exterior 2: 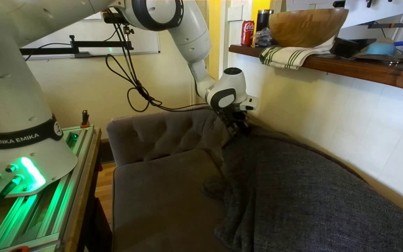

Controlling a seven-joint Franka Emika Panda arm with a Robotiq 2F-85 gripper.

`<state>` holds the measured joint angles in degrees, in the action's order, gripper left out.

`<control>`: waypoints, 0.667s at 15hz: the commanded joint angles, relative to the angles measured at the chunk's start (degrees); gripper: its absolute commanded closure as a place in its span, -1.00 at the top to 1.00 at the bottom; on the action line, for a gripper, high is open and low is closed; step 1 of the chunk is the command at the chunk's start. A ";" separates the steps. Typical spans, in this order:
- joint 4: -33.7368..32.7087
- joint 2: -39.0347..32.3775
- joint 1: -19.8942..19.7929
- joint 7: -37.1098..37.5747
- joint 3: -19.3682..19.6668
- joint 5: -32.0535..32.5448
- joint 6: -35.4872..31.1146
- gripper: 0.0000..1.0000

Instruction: Fold the blanket

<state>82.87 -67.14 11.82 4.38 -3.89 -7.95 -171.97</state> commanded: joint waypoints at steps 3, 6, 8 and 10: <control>-1.31 0.46 -2.31 0.43 -5.87 -0.23 0.54 -1.00; -1.79 1.89 -2.50 -0.06 -9.62 -0.32 0.14 -1.00; -3.32 3.26 -1.41 -0.43 -11.66 0.01 0.00 -1.00; -6.25 4.24 0.33 -0.59 -12.64 0.41 0.33 -0.99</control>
<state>79.57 -64.72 10.43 4.10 -14.60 -7.97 -172.14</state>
